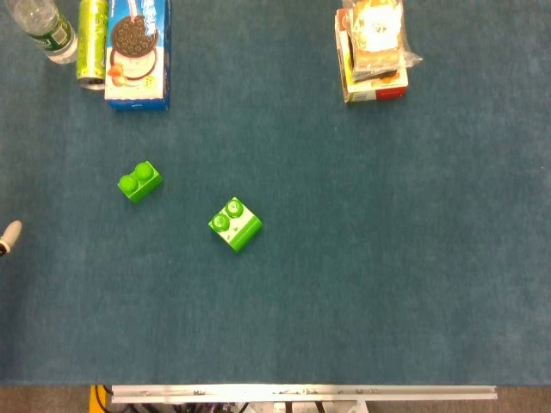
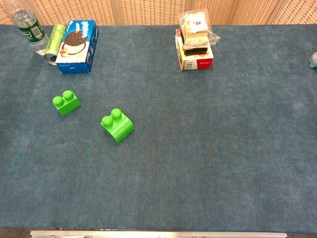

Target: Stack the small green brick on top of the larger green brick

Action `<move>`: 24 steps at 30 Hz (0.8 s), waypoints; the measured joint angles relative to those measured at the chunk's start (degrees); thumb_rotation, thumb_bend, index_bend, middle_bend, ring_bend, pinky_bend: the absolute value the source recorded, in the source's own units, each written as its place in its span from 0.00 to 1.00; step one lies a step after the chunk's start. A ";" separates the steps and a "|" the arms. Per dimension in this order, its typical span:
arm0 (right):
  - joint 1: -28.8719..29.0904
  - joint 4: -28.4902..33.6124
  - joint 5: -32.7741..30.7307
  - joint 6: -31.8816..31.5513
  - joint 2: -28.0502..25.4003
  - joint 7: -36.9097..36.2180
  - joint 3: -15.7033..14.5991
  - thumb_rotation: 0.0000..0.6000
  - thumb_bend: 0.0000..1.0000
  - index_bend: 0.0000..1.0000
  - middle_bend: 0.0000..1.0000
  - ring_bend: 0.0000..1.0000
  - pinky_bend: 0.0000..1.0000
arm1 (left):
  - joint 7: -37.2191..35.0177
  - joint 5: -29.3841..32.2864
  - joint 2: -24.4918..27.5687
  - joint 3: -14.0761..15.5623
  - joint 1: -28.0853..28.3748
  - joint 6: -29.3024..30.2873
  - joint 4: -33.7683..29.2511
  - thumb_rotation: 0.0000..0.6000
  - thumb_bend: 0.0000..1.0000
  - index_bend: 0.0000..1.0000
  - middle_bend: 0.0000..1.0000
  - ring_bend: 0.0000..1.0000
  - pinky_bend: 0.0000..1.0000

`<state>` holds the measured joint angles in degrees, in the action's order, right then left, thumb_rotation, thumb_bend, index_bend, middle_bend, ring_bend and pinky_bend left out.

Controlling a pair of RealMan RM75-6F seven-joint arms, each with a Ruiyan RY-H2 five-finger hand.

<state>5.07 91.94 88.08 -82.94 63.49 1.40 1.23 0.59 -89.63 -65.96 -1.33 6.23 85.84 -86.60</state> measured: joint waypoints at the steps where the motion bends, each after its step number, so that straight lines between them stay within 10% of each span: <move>1: -0.08 -0.03 0.10 -0.16 0.00 -0.14 -0.02 1.00 0.25 0.22 0.24 0.12 0.32 | -0.13 -0.08 -0.04 0.04 0.04 -0.01 0.04 1.00 0.23 0.05 0.00 0.05 0.29; 24: -0.91 -0.10 0.30 -1.81 -0.53 -2.35 0.40 1.00 0.25 0.22 0.24 0.12 0.32 | -1.96 -0.11 -1.52 -0.42 -0.31 1.84 0.08 1.00 0.18 0.01 0.00 0.05 0.22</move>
<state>4.16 91.84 88.38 -84.75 62.95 -0.95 1.63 -1.37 -89.75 -67.48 -1.74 5.91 87.68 -86.53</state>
